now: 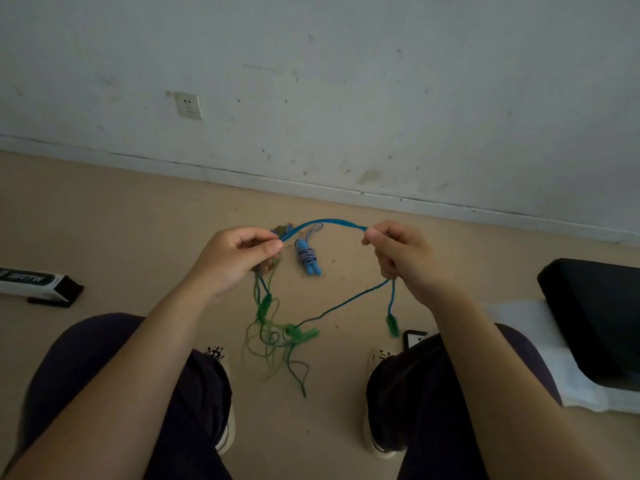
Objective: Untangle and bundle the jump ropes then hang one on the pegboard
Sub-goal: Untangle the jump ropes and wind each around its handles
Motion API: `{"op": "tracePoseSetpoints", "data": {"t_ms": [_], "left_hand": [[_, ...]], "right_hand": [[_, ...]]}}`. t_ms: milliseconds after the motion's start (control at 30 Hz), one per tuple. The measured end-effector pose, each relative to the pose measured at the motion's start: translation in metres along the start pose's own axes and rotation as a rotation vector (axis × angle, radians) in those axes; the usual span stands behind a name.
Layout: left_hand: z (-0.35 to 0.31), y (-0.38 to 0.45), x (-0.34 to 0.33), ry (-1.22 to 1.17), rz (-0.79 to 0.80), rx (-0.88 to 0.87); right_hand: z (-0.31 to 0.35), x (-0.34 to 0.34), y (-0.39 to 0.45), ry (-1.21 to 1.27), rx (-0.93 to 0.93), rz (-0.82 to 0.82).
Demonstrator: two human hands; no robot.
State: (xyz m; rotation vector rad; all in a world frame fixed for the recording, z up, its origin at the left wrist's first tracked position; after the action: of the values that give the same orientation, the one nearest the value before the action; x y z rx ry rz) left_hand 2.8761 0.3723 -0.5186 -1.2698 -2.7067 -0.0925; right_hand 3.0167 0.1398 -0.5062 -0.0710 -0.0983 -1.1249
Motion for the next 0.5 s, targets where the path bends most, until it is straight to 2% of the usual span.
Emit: {"op": "tracePoseSetpoints", "data": {"t_ms": [100, 233, 500], "left_hand": [[0.001, 0.003, -0.001, 0.068, -0.013, 0.016], [0.000, 0.002, -0.005, 0.208, -0.063, -0.077], [0.000, 0.001, -0.012, 0.146, -0.029, -0.046]], "right_hand": [[0.000, -0.002, -0.003, -0.043, 0.023, 0.010], [-0.001, -0.005, -0.005, -0.024, 0.008, 0.053], [0.000, -0.009, -0.008, -0.092, 0.043, 0.088]]}}
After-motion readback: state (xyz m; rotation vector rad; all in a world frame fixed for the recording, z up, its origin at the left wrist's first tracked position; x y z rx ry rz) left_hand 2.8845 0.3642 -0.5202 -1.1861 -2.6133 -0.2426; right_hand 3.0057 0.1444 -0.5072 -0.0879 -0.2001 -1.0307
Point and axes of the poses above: each hand's wrist, its own y-axis towards the middle knuckle, its own x-axis out of the back of the hand, z = x × y, the point moved 1 cm from there along y, towards the middle knuckle, and after that the axes turned 12 degrees about -z, right-handed, at the moved point
